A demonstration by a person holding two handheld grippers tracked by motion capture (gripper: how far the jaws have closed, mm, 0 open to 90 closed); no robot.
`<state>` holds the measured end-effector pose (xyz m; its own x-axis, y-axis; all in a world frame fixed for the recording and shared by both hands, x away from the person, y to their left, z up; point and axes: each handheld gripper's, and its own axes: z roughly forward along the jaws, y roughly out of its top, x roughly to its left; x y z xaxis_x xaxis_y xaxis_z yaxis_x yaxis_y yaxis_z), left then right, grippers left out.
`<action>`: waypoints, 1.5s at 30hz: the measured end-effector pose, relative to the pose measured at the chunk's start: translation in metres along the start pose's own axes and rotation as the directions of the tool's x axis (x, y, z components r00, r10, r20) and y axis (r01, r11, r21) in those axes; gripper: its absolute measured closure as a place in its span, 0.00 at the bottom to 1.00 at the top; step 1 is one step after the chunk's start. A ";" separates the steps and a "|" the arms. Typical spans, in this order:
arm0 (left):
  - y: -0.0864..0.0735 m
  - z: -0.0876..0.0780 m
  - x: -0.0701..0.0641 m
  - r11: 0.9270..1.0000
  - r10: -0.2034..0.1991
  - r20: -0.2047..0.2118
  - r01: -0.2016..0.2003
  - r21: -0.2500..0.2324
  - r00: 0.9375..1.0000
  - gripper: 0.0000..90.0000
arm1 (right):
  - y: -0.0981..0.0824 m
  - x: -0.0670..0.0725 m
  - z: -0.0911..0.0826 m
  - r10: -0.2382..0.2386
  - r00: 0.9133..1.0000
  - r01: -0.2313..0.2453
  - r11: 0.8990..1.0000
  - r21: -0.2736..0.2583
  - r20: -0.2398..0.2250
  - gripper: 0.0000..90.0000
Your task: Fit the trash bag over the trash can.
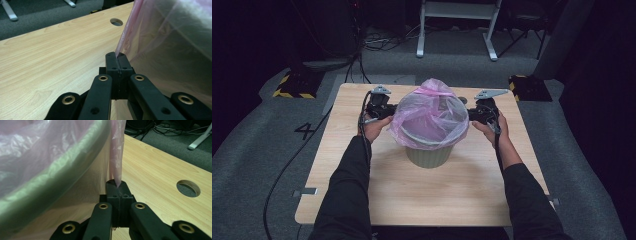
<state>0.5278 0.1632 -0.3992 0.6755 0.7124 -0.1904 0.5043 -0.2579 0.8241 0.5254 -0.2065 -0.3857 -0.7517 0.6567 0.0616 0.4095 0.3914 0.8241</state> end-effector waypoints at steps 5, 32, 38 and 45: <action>-0.003 0.007 0.002 0.999 -0.015 0.028 0.014 0.033 1.000 1.00 | -0.002 0.001 0.003 0.004 1.000 -0.004 1.000 0.007 0.015 1.00; -0.030 0.001 0.012 0.999 -0.040 -0.010 0.040 0.003 0.999 0.91 | -0.020 -0.004 0.007 0.025 1.000 -0.025 0.999 0.030 0.001 0.97; -0.035 -0.023 0.016 0.998 -0.035 -0.033 0.033 -0.050 0.999 0.67 | -0.024 -0.007 -0.004 0.010 1.000 -0.010 1.000 -0.012 0.022 0.85; -0.036 -0.057 0.012 0.994 0.026 -0.036 -0.029 -0.105 0.999 0.48 | -0.027 -0.012 -0.025 0.003 1.000 -0.001 0.997 -0.072 0.024 0.63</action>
<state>0.4871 0.2179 -0.4008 0.6687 0.7282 -0.1500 0.4249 -0.2088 0.8808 0.5100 -0.2408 -0.3948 -0.7381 0.6728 0.0505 0.3718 0.3432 0.8625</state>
